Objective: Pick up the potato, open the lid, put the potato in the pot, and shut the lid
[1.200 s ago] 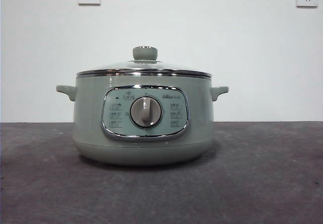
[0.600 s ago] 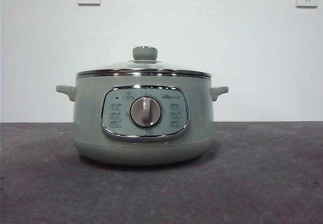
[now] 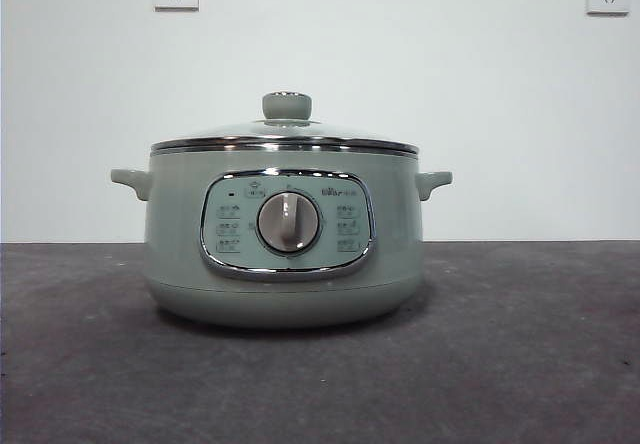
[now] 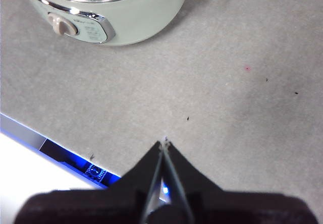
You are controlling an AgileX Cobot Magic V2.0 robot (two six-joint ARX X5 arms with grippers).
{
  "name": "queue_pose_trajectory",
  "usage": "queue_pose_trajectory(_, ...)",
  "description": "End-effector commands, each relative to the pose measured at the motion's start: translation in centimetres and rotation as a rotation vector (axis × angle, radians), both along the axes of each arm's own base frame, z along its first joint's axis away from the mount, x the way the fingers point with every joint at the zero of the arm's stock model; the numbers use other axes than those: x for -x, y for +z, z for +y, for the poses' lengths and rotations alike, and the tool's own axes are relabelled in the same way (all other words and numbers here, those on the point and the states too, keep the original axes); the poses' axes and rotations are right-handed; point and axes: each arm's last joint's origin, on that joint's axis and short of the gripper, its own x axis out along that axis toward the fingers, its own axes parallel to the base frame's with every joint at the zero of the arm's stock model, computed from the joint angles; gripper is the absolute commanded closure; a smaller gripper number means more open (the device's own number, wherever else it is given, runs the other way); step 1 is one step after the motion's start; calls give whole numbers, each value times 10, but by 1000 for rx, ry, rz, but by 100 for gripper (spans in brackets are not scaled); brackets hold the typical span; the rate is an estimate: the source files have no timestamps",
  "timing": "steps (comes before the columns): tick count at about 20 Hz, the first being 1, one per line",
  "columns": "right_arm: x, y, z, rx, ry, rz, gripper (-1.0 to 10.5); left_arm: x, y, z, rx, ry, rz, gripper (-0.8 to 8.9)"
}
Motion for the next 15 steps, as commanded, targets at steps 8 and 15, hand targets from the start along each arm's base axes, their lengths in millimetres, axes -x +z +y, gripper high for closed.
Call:
queue_pose_trajectory(8,-1,-3,1,7,2,6,946,-1,-4,0,-30,0,19,816)
queue_pose_trajectory(15,-1,0,-15,-10,-103,-61,946,-1,-4,0,-30,0,19,816)
